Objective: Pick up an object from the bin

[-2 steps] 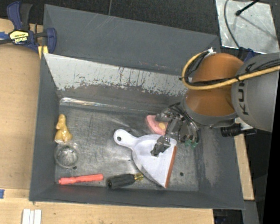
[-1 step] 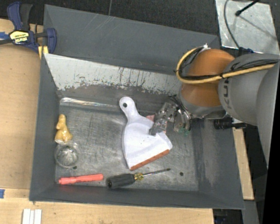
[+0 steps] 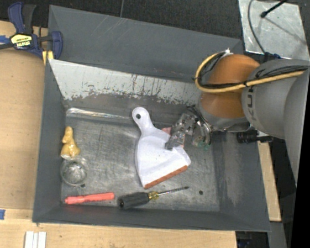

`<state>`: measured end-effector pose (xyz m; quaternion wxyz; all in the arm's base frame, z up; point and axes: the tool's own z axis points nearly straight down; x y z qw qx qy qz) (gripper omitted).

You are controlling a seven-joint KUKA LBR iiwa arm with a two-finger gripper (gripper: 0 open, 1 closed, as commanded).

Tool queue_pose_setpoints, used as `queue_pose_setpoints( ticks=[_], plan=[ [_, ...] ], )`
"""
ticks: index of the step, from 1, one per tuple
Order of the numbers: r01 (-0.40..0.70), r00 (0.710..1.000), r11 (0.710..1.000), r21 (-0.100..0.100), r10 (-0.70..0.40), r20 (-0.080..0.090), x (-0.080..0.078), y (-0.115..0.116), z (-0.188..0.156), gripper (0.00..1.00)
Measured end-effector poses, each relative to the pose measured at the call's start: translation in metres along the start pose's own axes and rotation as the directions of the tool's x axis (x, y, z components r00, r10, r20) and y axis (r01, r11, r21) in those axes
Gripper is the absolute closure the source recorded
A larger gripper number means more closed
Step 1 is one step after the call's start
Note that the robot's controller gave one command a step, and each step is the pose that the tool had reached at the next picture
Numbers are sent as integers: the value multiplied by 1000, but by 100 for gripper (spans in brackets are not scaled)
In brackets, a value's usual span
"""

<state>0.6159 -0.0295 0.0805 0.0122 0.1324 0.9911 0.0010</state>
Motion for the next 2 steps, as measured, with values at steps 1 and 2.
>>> queue_pose_setpoints(
  ticks=[1,2],
  plan=[
    [-6,1000,1000,-2,6,-5,5,-30,-14,100],
    [71,997,997,3,-71,-19,12,-35,-37,100]
  ],
)
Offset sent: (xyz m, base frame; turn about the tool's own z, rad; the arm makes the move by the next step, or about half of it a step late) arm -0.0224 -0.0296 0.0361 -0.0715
